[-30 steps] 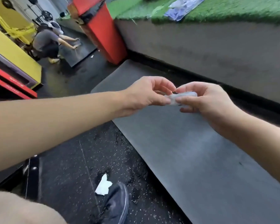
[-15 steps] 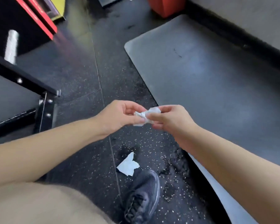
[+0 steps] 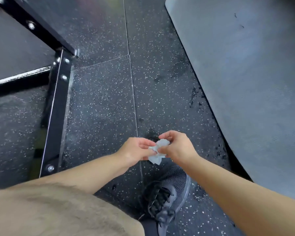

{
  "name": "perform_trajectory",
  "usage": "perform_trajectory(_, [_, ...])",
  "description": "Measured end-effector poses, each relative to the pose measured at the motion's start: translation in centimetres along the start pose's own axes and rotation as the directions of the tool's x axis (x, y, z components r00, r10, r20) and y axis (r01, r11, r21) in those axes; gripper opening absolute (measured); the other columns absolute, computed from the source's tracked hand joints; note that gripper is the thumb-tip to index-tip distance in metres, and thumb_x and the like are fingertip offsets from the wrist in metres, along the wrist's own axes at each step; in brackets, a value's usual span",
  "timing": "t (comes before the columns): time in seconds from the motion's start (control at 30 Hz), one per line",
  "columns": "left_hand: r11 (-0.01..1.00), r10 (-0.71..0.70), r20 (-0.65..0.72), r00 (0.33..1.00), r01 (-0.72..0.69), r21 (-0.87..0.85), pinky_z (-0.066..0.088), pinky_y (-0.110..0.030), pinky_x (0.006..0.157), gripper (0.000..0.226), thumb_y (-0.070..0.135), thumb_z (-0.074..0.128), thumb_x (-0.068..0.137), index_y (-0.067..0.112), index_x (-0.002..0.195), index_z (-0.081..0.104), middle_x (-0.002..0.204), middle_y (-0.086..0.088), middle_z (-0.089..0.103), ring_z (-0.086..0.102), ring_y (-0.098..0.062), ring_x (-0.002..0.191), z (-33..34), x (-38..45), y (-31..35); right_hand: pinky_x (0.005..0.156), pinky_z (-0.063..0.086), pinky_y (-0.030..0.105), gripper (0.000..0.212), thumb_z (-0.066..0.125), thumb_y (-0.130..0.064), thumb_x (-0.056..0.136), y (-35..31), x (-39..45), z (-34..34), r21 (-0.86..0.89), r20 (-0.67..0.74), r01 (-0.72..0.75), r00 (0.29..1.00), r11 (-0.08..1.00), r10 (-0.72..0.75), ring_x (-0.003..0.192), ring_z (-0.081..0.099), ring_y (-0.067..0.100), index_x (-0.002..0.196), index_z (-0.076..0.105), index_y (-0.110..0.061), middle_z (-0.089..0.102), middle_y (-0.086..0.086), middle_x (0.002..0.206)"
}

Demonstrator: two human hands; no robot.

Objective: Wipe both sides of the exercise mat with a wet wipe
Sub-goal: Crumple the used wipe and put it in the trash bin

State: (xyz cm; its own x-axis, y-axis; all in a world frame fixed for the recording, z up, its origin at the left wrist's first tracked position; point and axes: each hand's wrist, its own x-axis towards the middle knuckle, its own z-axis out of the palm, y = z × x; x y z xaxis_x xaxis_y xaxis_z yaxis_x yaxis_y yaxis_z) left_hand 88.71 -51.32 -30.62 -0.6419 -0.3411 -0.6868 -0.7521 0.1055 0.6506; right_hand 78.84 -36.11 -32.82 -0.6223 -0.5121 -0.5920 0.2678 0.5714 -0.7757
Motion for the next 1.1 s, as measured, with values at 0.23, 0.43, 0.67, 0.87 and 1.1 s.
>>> perform_trajectory(0.23, [0.956,-0.045,-0.089,0.995,0.069,0.285,0.049,-0.025,0.078,0.011,0.032,0.078,0.084,0.036,0.093,0.071,0.115,0.010,0.059,0.063,-0.003,0.095,0.5,3.1,-3.4,0.085,0.054,0.031,0.065,0.091,-0.034,0.081,2.2,3.5,3.8,-0.318,-0.003,-0.054,0.998,0.947,0.056,0.099,0.070,0.024,0.137,0.061,-0.022,0.049,0.002,0.138])
perform_trajectory(0.43, [0.914,-0.006,-0.054,0.999,0.028,0.405,0.051,-0.028,0.074,0.013,0.025,0.072,0.088,0.038,0.089,0.069,0.101,0.011,0.062,0.062,-0.012,0.086,0.6,5.0,-3.9,0.094,0.050,0.034,0.074,0.081,-0.025,0.088,2.7,4.7,4.0,-0.465,0.085,-0.010,0.995,0.885,0.056,0.119,0.063,0.029,0.151,0.044,-0.020,0.063,0.010,0.133])
perform_trajectory(0.67, [0.996,0.018,0.093,0.995,-0.026,0.083,0.054,-0.042,0.098,0.023,0.016,0.071,0.087,0.028,0.107,0.069,0.103,0.001,0.074,0.070,-0.017,0.100,-0.6,5.2,0.1,0.051,0.039,0.019,0.019,0.085,-0.037,0.087,1.9,3.6,-0.6,-0.133,0.055,-0.078,0.995,0.988,0.086,0.059,0.055,0.007,0.093,0.073,-0.024,0.067,-0.009,0.074])
perform_trajectory(0.87, [0.943,0.317,0.066,0.946,-0.308,-0.123,0.058,-0.039,0.089,0.031,0.013,0.083,0.080,0.009,0.109,0.073,0.106,-0.008,0.076,0.073,-0.028,0.100,-0.9,2.9,12.1,0.090,0.063,0.049,0.011,0.078,-0.015,0.094,-4.0,-0.7,-8.4,0.471,-0.091,0.151,0.988,0.869,-0.123,0.089,0.079,0.026,0.102,0.074,-0.009,0.080,0.008,0.099])
perform_trajectory(1.1, [0.833,0.542,0.104,0.834,-0.518,-0.192,0.053,-0.051,0.100,0.034,0.013,0.081,0.079,0.004,0.111,0.073,0.108,-0.015,0.075,0.071,-0.035,0.104,4.0,0.1,25.7,0.090,0.064,0.044,0.020,0.080,-0.009,0.090,-9.4,-6.1,-19.7,0.499,-0.372,0.411,0.897,0.763,-0.239,0.095,0.079,0.026,0.110,0.080,-0.012,0.081,0.008,0.101])
